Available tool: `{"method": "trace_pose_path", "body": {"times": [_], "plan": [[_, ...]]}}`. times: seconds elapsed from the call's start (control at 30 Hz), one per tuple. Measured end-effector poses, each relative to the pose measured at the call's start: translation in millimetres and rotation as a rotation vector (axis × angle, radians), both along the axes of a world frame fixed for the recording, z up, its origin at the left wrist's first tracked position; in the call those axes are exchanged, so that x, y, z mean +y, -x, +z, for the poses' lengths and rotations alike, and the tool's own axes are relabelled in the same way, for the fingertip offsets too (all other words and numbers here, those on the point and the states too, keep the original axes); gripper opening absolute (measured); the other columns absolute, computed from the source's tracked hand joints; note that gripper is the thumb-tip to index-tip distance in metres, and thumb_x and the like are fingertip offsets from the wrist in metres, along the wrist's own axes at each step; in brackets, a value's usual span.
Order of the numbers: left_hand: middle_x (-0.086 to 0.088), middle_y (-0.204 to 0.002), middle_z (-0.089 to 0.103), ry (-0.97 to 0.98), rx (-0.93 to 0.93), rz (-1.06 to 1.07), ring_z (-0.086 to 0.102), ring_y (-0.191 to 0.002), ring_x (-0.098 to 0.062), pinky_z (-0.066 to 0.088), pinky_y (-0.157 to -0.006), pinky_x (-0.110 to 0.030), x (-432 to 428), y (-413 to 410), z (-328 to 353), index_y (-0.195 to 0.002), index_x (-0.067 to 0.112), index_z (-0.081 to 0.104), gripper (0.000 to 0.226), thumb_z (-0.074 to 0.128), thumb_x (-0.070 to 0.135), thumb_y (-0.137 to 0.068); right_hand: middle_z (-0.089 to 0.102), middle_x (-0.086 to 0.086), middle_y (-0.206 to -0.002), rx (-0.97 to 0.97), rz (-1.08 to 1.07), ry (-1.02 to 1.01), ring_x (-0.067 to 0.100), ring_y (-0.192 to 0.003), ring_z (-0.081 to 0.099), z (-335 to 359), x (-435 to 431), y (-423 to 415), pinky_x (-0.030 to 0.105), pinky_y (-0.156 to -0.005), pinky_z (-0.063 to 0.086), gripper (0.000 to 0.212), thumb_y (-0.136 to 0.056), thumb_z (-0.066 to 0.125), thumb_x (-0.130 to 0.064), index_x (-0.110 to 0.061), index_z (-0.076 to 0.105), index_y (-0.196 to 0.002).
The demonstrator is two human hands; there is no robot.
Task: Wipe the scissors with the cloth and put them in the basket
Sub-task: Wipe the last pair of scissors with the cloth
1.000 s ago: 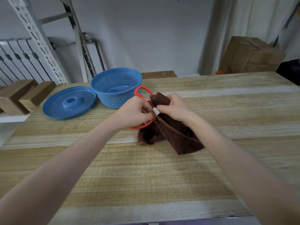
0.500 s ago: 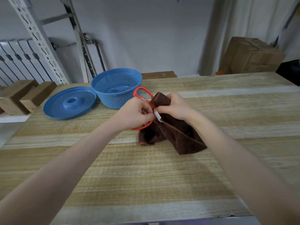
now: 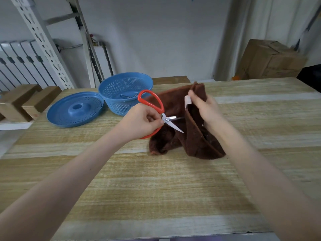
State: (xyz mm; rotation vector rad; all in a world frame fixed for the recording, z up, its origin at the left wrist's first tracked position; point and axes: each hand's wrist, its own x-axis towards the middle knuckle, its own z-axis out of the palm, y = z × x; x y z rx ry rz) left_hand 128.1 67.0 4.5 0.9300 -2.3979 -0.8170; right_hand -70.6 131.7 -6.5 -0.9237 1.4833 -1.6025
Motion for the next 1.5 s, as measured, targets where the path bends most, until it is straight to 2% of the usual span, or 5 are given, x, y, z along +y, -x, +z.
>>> {"method": "trace_pose_path", "body": {"times": [0.2, 0.43, 0.83, 1.0, 1.5], "plan": [[0.004, -0.063, 0.066, 0.061, -0.008, -0.002, 0.055, -0.057, -0.007, 0.045, -0.063, -0.026, 2.4, 1.6, -2.9, -0.064, 0.015, 0.068, 0.019, 0.071, 0.016, -0.083, 0.059, 0.005, -0.123, 0.182, 0.19, 0.087, 0.016, -0.116, 0.055, 0.1, 0.2, -30.4, 0.024, -0.103, 0.04, 0.04, -0.085, 0.058, -0.037, -0.016, 0.053, -0.119], [0.003, -0.058, 0.06, 0.02, -0.038, -0.003, 0.052, -0.054, -0.008, 0.046, -0.058, -0.027, 3.8, -3.5, -2.2, -0.065, 0.009, 0.066, 0.01, 0.066, 0.011, -0.075, 0.061, -0.002, -0.074, 0.792, 0.339, -0.096, 0.012, -0.067, 0.058, 1.2, 4.4, -33.1, 0.035, -0.065, 0.046, 0.009, -0.084, 0.061, -0.008, -0.005, 0.061, -0.092], [-0.008, -0.061, 0.061, -0.139, -0.077, -0.091, 0.051, -0.055, -0.019, 0.049, -0.061, -0.036, 9.8, -1.7, -0.4, -0.084, 0.013, 0.065, 0.037, 0.08, 0.042, -0.067, 0.054, -0.008, -0.057, 0.769, 0.29, -0.181, 0.005, -0.051, 0.05, 7.8, -6.3, -17.8, 0.019, -0.049, 0.036, 0.032, -0.089, 0.066, -0.038, -0.018, 0.058, -0.065], [0.014, -0.045, 0.048, -0.181, 0.025, -0.004, 0.045, -0.037, 0.002, 0.033, -0.045, -0.007, -0.1, -10.8, 5.3, -0.108, 0.007, 0.056, 0.036, 0.077, 0.013, -0.08, 0.066, -0.013, -0.087, 0.385, 0.143, -0.162, 0.003, -0.082, 0.063, 3.5, -1.7, 1.6, 0.018, -0.07, 0.047, 0.017, -0.097, 0.054, -0.041, -0.028, 0.065, -0.092], [0.008, -0.054, 0.048, -0.226, -0.052, -0.076, 0.042, -0.042, -0.003, 0.036, -0.046, -0.014, -1.1, -8.4, -0.3, -0.123, 0.024, 0.047, 0.052, 0.074, 0.011, -0.08, 0.063, -0.014, -0.099, 0.225, -0.277, 0.138, 0.004, -0.097, 0.059, 8.9, 0.4, -12.9, 0.026, -0.093, 0.042, 0.023, -0.101, 0.043, -0.044, -0.028, 0.06, -0.099]]}}
